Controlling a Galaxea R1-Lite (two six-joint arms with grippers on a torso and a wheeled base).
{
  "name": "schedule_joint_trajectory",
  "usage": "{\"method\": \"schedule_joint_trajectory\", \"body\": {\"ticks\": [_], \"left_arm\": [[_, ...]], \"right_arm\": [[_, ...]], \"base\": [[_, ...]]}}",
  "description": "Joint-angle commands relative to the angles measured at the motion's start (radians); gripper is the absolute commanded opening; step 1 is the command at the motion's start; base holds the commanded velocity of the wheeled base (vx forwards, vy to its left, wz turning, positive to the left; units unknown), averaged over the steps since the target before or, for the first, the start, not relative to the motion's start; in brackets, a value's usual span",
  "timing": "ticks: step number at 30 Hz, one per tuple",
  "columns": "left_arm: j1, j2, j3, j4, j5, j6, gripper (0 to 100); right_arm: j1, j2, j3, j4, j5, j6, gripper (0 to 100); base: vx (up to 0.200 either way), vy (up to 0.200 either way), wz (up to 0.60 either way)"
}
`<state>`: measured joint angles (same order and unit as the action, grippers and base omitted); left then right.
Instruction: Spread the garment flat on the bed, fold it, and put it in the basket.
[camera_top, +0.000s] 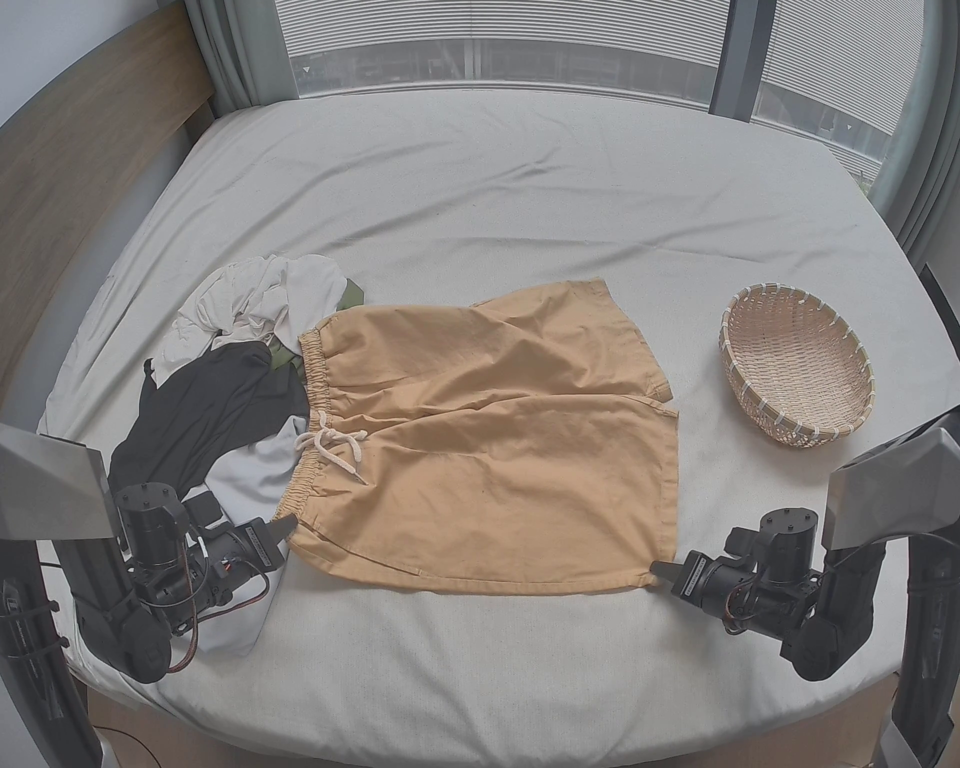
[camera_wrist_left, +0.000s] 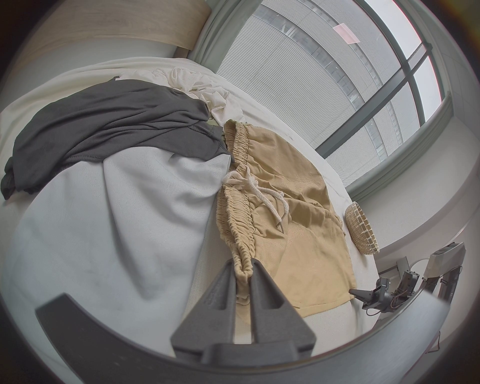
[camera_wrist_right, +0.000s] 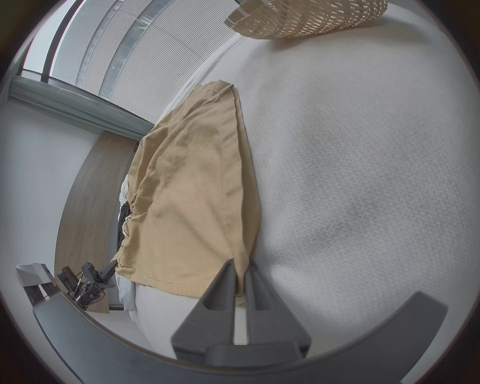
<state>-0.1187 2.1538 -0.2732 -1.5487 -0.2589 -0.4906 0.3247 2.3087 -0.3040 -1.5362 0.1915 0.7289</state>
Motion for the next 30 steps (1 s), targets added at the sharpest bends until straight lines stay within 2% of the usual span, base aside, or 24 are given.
{"method": "schedule_joint_trajectory", "body": {"ticks": [1,5,9,12,20,28,30], "left_arm": [[-0.004,-0.002,0.005,-0.001,0.000,-0.002,0],[-0.022,-0.009,0.011,-0.001,-0.002,-0.014,0],[-0.075,-0.069,0.046,0.001,-0.011,-0.089,0],[-0.099,-0.091,0.078,0.002,-0.014,-0.108,0],[-0.094,-0.071,0.149,0.007,-0.011,-0.095,0],[-0.081,-0.031,0.155,0.006,-0.006,-0.077,0],[-0.076,-0.026,0.157,0.006,-0.010,-0.036,0]], "right_arm": [[-0.001,-0.057,0.023,-0.007,0.000,-0.002,0],[-0.013,-0.097,0.052,-0.005,-0.001,-0.009,0],[-0.050,-0.130,0.082,-0.004,-0.001,-0.034,0],[-0.075,-0.130,0.106,-0.002,-0.001,-0.069,0],[-0.111,-0.124,0.189,-0.004,0.005,-0.155,0],[-0.107,-0.068,0.181,-0.005,0.029,-0.154,0],[-0.102,-0.046,0.177,-0.005,0.029,-0.152,0]], "base": [[0.000,0.000,0.00],[0.000,0.000,0.00],[0.000,0.000,0.00],[0.000,0.000,0.00],[0.000,0.000,0.00],[0.000,0.000,0.00],[0.000,0.000,0.00]]}}
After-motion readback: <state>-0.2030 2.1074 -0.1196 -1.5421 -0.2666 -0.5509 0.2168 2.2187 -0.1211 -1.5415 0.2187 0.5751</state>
